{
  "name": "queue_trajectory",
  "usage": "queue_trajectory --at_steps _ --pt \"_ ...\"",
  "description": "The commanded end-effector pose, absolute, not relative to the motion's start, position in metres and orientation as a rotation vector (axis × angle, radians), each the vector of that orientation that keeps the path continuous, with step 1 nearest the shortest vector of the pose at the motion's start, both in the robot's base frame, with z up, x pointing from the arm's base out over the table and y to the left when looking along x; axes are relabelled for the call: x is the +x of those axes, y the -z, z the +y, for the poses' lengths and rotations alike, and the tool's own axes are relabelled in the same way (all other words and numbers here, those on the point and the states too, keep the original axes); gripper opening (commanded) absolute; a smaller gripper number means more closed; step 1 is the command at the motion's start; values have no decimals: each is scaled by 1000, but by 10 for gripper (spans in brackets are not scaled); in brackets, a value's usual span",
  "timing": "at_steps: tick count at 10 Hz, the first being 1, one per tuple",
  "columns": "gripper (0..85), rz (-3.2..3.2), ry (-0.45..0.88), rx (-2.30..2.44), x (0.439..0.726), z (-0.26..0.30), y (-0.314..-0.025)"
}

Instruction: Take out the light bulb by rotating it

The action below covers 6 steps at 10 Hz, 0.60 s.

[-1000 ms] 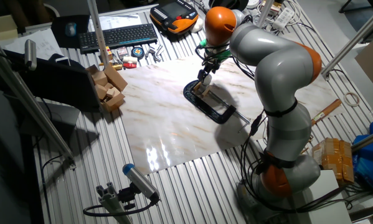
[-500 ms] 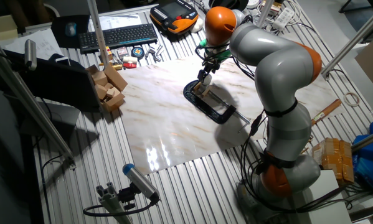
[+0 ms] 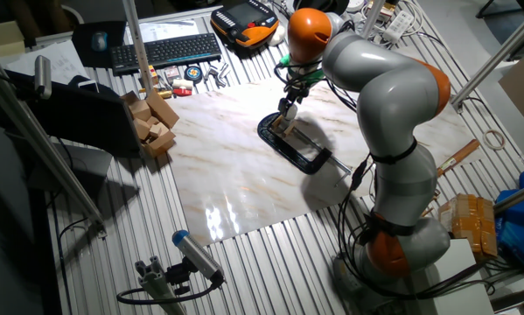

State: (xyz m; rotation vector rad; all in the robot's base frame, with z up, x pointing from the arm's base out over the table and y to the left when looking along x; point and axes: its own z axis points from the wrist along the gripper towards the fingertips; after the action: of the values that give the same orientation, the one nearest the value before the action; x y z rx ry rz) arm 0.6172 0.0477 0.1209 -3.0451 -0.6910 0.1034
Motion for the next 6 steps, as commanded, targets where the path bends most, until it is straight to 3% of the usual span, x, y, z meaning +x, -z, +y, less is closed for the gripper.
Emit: queue_trajectory --at_steps 1,6 --pt "680 -694 -103 -3042 617 48 -121" --pt "680 -723 -88 -3042 618 48 -121"
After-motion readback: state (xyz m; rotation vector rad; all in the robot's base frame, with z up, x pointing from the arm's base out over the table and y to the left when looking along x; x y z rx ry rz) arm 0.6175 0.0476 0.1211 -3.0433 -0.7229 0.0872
